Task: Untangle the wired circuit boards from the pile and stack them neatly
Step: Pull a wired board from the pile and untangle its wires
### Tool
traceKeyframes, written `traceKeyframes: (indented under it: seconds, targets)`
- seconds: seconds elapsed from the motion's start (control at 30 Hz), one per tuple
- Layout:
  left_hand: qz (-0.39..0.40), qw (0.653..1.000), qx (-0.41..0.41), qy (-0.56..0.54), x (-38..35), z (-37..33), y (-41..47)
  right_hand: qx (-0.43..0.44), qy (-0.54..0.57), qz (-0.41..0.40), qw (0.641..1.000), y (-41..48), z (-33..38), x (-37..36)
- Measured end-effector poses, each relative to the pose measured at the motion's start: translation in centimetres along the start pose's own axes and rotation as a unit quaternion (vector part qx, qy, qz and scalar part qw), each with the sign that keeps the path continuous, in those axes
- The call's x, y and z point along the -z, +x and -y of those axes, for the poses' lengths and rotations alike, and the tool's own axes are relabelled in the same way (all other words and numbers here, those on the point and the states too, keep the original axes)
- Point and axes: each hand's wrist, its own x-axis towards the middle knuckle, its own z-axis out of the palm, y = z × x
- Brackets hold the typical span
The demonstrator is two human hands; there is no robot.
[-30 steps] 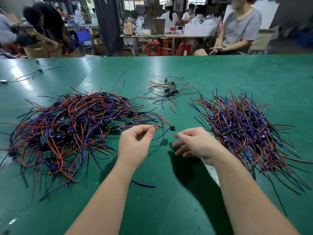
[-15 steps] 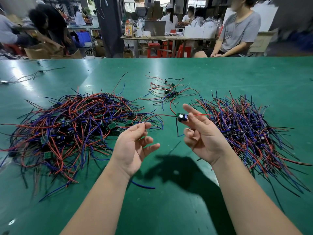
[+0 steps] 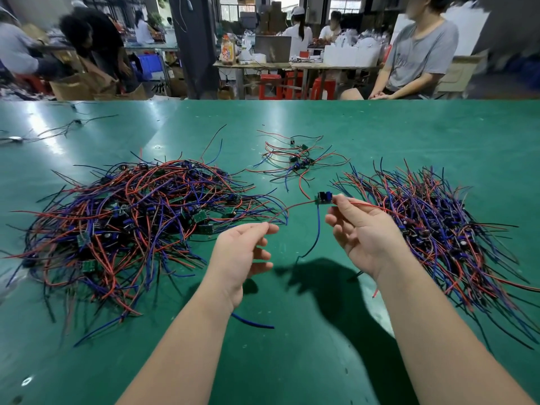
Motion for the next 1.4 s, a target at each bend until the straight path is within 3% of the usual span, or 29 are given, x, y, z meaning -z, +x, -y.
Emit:
traceKeyframes:
  seconds: [0.1, 0.23, 0.37, 0.43, 0.53, 0.67, 0.77, 0.83, 0.9, 0.97, 1.1, 1.23, 1.33, 1.4]
  targets:
    - [-0.036, 0.998, -0.023, 0.051, 0.0, 0.3, 0.3, -0.002, -0.036, -0.011, 0.999, 2.0, 2.2, -0.8]
    - [-0.072, 0.995, -0.036, 0.066, 0.4, 0.3, 0.8, 0.065, -0.154, 0.016, 0.986, 6.1, 6.1, -4.2]
    - [-0.085, 0.992, -0.043, 0.080, 0.7, 0.3, 0.9, 0.156, -0.357, 0.054, 0.919, 10.4, 8.2, -7.5]
    - [-0.087, 0.990, -0.048, 0.097, 0.6, 0.3, 0.9, 0.144, -0.422, 0.052, 0.893, 12.3, 8.4, -7.9]
    - [-0.094, 0.986, -0.065, 0.118, 0.6, 0.3, 0.9, 0.113, -0.501, 0.003, 0.858, 13.9, 7.5, -7.4]
    - [-0.098, 0.983, -0.078, 0.134, 0.8, 0.3, 1.0, 0.147, -0.548, -0.035, 0.822, 13.6, 5.1, -6.3]
    - [-0.101, 0.977, -0.084, 0.168, 0.7, 0.6, 1.1, 0.166, -0.575, 0.020, 0.801, 11.8, 2.7, -6.7]
    - [-0.104, 0.971, -0.088, 0.199, 0.6, 0.8, 1.1, 0.170, -0.623, 0.104, 0.757, 10.0, 0.5, -7.3]
    - [-0.108, 0.964, -0.093, 0.225, 0.6, 1.0, 1.1, 0.187, -0.686, 0.168, 0.683, 8.6, -1.9, -8.1]
    - [-0.118, 0.951, -0.090, 0.270, 0.7, 1.0, 1.1, 0.200, -0.708, 0.204, 0.645, 7.7, -4.0, -9.1]
    - [-0.153, 0.889, -0.055, 0.428, 1.4, 0.9, 0.8, 0.204, -0.714, 0.257, 0.619, 7.4, -7.1, -11.4]
    - [-0.170, 0.878, -0.041, 0.446, 1.5, 0.6, 0.6, 0.221, -0.733, 0.268, 0.585, 7.8, -7.9, -12.6]
    - [-0.183, 0.870, -0.050, 0.455, 1.6, 0.6, 0.7, 0.244, -0.719, 0.260, 0.596, 7.6, -7.7, -13.1]
    - [-0.189, 0.856, -0.071, 0.475, 1.5, 0.6, 0.6, 0.259, -0.690, 0.256, 0.625, 7.5, -7.4, -13.1]
